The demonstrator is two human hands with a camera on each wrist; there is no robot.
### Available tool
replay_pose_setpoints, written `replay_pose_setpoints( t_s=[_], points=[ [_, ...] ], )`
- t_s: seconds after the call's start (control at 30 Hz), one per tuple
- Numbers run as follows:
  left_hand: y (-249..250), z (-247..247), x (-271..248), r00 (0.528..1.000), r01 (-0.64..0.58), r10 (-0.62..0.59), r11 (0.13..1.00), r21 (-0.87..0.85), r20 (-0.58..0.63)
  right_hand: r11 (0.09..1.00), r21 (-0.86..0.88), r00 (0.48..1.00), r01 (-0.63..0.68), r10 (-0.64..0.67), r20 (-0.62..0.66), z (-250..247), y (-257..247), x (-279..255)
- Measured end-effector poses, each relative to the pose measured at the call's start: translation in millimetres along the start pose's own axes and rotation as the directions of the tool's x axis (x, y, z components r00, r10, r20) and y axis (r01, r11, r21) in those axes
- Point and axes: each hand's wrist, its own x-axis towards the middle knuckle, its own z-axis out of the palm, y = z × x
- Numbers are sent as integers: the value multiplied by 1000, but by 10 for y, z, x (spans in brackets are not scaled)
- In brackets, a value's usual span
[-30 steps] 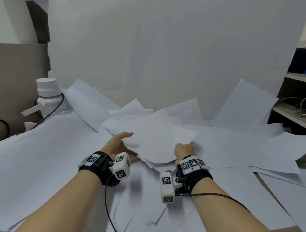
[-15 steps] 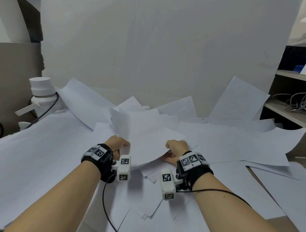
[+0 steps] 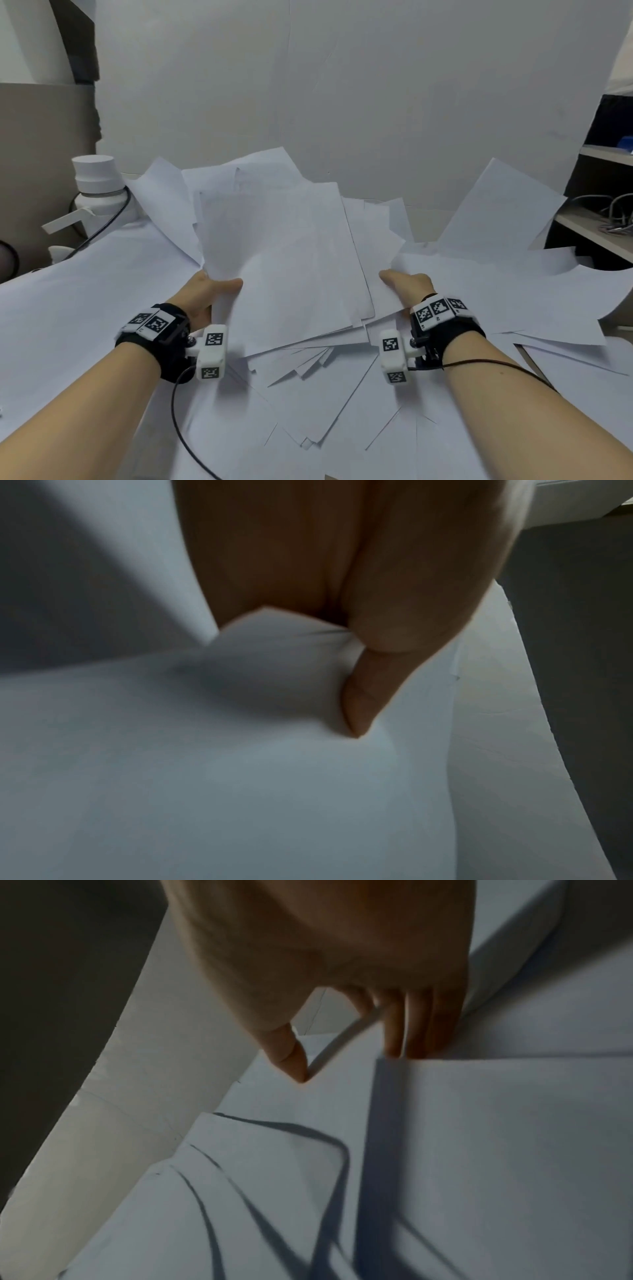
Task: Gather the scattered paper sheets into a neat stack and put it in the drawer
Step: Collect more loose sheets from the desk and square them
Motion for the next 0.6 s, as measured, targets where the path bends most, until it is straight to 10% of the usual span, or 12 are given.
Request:
replay_pose_setpoints(
  t_s=[0.17,0.43,0.6],
  points=[
    [44,-34,-4,998,-9,8,1000,21,59,986,-99,978,131,-112,174,-49,-31,114],
    [-38,9,49,997,28,-30,999,31,66,835,-294,878,465,-478,28,-14,-126,36],
    [-52,92,-56,993,102,-91,982,-159,74,695,-218,693,685,-714,-96,-42,-296,-141]
  ],
)
